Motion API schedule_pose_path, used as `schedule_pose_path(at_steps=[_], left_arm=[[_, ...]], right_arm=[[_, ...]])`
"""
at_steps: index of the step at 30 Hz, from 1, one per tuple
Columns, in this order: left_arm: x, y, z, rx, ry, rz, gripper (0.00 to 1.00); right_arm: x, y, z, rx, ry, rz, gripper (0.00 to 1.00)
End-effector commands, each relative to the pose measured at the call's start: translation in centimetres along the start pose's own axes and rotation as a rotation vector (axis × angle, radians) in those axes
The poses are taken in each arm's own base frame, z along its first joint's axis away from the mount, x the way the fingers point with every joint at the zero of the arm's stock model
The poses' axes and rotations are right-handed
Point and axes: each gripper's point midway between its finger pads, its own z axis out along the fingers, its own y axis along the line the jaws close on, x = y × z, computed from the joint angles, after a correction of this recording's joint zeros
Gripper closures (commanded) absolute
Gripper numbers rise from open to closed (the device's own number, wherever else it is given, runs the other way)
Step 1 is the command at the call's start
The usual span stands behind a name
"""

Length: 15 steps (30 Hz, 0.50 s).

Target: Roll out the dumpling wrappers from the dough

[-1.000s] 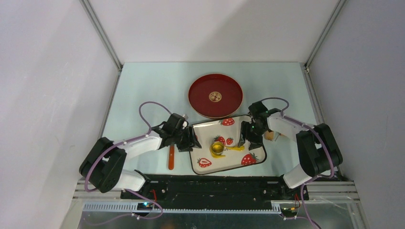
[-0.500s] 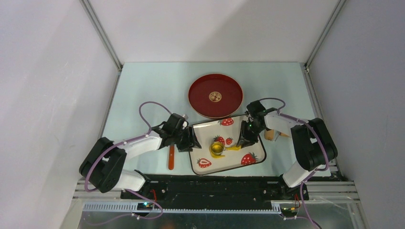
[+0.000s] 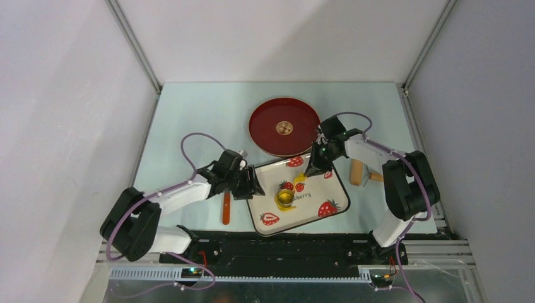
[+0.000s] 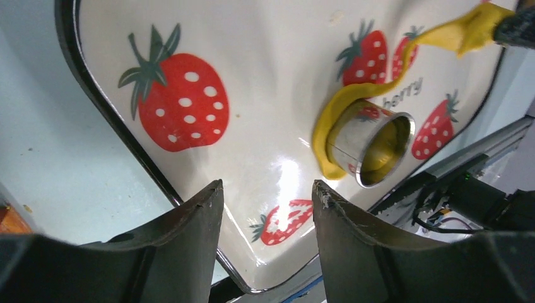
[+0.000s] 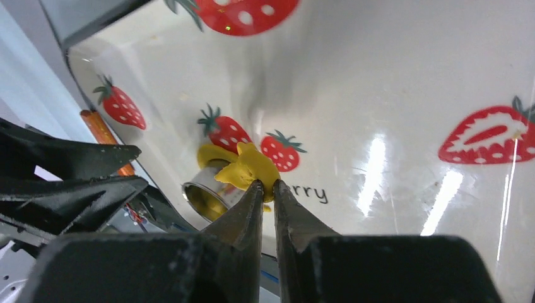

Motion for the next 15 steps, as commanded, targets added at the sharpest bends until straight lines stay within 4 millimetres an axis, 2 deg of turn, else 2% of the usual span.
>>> schedule_pose_path(at_steps=[1, 5, 9, 10, 15], left_arm=[[-2.1, -2.2, -2.1, 0.07, -0.11, 0.077, 0.41], [-2.9, -3.0, -3.4, 0.099, -0.168, 0.084, 0.41], [-3.5, -3.9, -4.9, 0.134, -0.227, 0.097, 0.4], [-3.8, -4.1, -5.5, 0.144, -0.252, 0.102, 0.4], [-4.9, -4.8, -8.3, 0.185, -0.375, 0.114, 0.38]], right_arm=[[-1.1, 2.0, -0.6, -0.022, -0.014, -0.03, 0.86], [-1.8, 3.9, -0.7, -0.044, -0.023, -0.053, 0.86], [-2.3, 7.1, -0.7, -0.069, -0.024, -0.103, 0.86], [-2.2, 7.4, -0.6, -0.064, -0.017, -0.107, 0.86], [-1.5, 11.5, -0.5, -0.082, -0.006, -0.182, 0.86]])
